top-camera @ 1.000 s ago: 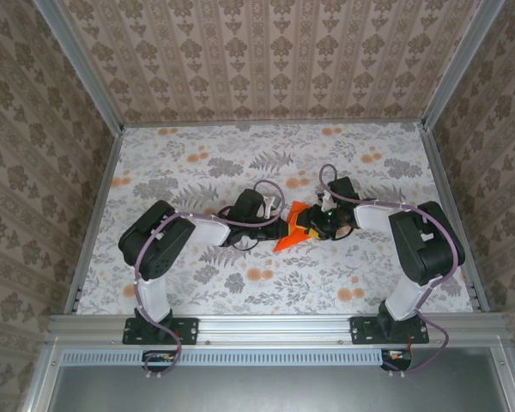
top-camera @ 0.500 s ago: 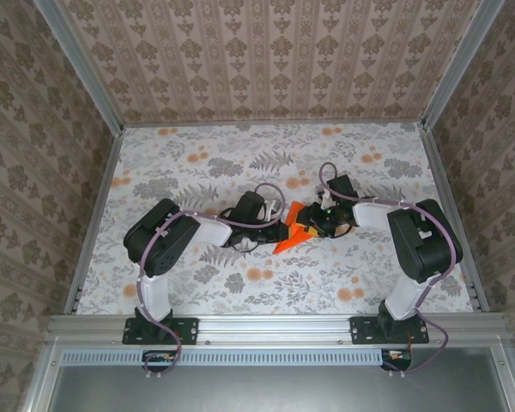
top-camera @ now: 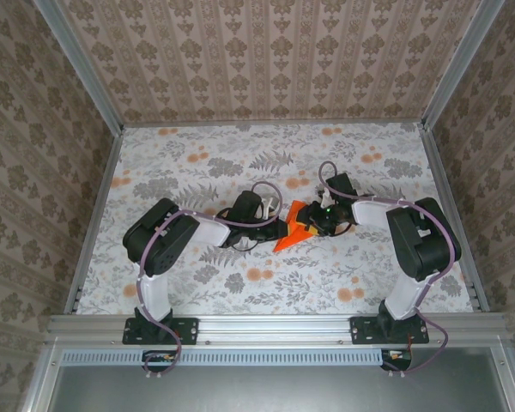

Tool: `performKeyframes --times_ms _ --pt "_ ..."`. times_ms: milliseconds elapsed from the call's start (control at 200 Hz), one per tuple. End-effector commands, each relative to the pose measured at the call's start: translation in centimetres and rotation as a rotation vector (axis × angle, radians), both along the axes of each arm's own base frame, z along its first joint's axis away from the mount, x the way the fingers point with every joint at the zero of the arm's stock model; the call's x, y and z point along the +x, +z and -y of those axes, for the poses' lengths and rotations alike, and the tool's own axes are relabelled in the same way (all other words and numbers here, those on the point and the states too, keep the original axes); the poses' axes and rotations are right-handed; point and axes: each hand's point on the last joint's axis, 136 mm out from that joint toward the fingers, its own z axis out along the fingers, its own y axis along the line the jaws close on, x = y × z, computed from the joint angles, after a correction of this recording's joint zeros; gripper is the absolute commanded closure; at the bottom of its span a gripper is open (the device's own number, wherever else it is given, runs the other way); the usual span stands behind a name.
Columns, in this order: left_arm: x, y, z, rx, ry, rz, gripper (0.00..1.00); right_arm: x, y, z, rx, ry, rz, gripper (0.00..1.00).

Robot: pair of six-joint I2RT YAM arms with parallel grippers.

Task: Fold a paper plane with a square sheet of paper (pick it up from the middle)
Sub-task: Fourth fold the wing at the center of the table.

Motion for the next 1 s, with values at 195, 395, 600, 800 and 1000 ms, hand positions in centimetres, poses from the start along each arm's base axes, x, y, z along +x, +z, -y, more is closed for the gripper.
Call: performKeyframes --times_ms 195,395,600,800,1000 --pt "0.1 0.9 0.3 -0.042 -0.011 0.006 0.84 -1.2 -2.5 1.5 -0.117 -0.024 -0.109 0.51" --pt "0.2 1.9 0.2 -0.047 -0.021 0.021 0.71 -1.6 -3.1 1.7 -0.156 -0.009 -0.138 0.46" --pt "0.6 2.6 -0.6 -0.032 -0.007 0.03 0.64 -1.9 -3.7 2.1 -0.195 -0.006 -0.167 0.42" --pt "1.2 3.5 -2.0 0.025 0.044 0.08 0.6 -2.2 -4.2 2.4 -0.224 -0.002 -0.188 0.41" --pt "0.9 5.2 -2.7 0.057 0.055 0.16 0.6 -2.5 -4.7 2.9 -0.264 -0.01 -0.215 0.4"
